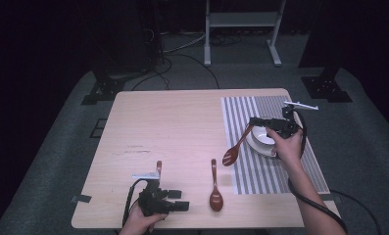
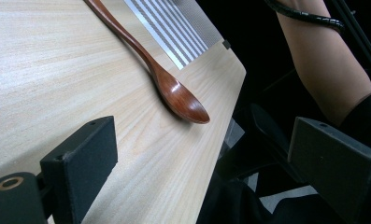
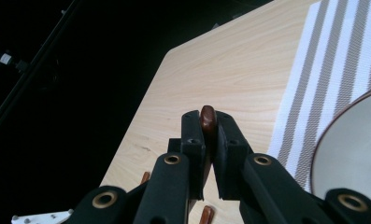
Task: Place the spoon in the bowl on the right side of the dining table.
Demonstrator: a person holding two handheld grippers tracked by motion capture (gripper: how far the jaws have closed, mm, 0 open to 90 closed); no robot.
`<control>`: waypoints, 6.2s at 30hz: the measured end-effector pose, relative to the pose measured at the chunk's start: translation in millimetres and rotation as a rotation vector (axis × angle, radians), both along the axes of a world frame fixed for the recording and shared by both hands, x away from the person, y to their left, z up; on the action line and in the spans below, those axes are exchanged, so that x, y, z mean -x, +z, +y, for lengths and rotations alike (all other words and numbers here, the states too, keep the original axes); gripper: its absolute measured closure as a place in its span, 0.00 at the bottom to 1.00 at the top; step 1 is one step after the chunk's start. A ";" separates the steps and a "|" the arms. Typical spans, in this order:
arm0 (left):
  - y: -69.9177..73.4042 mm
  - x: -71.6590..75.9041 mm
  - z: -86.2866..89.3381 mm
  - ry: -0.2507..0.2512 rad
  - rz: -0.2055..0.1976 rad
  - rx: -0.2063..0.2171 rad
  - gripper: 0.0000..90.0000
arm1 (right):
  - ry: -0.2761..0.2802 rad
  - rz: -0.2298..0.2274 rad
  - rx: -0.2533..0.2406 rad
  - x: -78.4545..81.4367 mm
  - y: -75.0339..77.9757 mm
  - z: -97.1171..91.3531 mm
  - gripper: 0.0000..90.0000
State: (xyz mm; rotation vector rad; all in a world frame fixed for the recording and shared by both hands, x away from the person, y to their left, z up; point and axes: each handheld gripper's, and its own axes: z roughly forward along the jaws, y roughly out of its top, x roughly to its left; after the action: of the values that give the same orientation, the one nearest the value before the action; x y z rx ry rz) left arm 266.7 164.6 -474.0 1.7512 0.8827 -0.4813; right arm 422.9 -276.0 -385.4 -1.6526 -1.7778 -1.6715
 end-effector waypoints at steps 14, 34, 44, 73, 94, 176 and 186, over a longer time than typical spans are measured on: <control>0.0 0.0 0.0 -0.006 0.000 0.002 0.08 | -0.073 0.001 -0.006 -3.4 0.3 -19.8 0.93; -0.1 -0.1 0.0 -0.006 -0.002 0.001 0.08 | -0.169 -0.006 0.000 -2.7 4.1 -48.9 0.93; 0.0 -0.1 0.0 -0.006 -0.003 0.001 0.08 | -0.206 -0.012 0.000 -3.1 7.0 -59.4 0.93; 0.4 0.2 -0.2 -0.008 -0.009 0.003 0.08 | -0.341 -0.018 0.007 -5.5 13.4 -92.9 0.93; -0.3 0.1 -1.2 -0.012 -0.007 0.003 0.08 | -0.412 -0.018 0.005 -1.3 12.5 -113.1 0.93; 1.5 1.4 2.7 0.011 -0.016 0.012 0.08 | -0.341 0.080 0.051 6.5 -39.7 -118.7 0.69; 0.9 2.4 1.8 0.002 -0.015 0.010 0.08 | -0.309 0.069 0.047 19.4 -43.8 -113.7 0.69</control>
State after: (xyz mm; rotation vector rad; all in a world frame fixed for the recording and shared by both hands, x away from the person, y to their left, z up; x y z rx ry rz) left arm 264.4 166.5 -473.1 1.7427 0.8702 -0.4693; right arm 403.6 -389.7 -429.3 -2.0679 -1.6064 -1.6753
